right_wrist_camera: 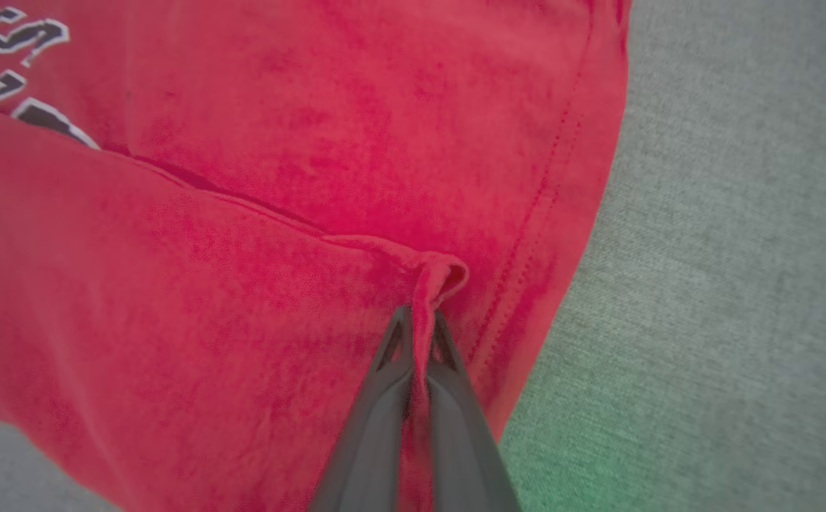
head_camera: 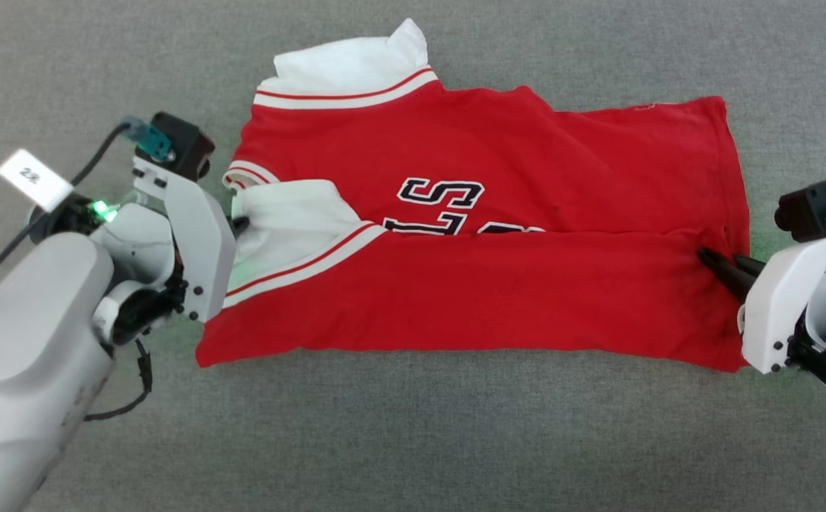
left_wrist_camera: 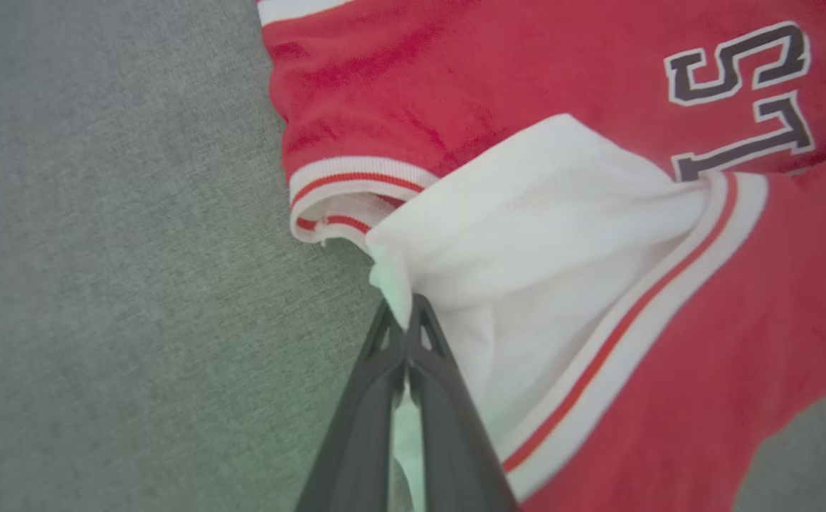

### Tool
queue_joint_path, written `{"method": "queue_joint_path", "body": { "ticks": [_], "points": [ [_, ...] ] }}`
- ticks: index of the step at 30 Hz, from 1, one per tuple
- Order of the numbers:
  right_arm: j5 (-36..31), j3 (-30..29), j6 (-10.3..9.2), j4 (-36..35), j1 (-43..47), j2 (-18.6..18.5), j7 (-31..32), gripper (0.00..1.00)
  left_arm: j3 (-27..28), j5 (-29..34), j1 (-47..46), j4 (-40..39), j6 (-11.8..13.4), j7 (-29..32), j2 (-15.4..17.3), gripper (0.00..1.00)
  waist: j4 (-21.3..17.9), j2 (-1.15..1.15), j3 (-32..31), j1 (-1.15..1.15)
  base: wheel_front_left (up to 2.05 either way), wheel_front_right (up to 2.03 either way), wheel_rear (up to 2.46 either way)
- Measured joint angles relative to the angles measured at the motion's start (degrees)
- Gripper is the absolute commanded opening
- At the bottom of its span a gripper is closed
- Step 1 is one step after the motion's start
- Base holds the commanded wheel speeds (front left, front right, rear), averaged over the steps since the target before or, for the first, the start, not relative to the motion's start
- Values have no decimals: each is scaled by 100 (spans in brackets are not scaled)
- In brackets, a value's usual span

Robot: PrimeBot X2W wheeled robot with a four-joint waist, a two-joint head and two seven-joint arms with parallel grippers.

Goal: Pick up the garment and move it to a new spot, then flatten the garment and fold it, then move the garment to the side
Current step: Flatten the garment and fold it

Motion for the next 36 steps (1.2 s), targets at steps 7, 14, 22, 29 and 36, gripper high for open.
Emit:
{"method": "queue_joint_path", "body": {
  "ticks": [7,14,22,29,36],
  "points": [
    [242,428,0,502,-421,41,-140,17,-146,-168,-198,935,-132,165,-353,31,-43,0,13,0,0,0,0],
    [393,705,0,775,-652,26,-192,100,-159,-196,-371,1295,-158,151,-444,100,-42,0,-117,0,0,0,0],
    [488,527,0,600,-606,-164,-757,100,-152,-290,-359,886,34,437,-280,100,15,0,-380,0,0,0,0],
    [-80,-347,0,292,-138,-74,-1915,100,-138,-598,74,-43,557,1082,-93,100,78,0,-593,0,0,0,0],
    [-1005,-1450,0,-300,631,452,-2669,100,-156,-900,625,-909,1177,1662,169,100,8,0,-732,0,0,0,0]
  ]
}}
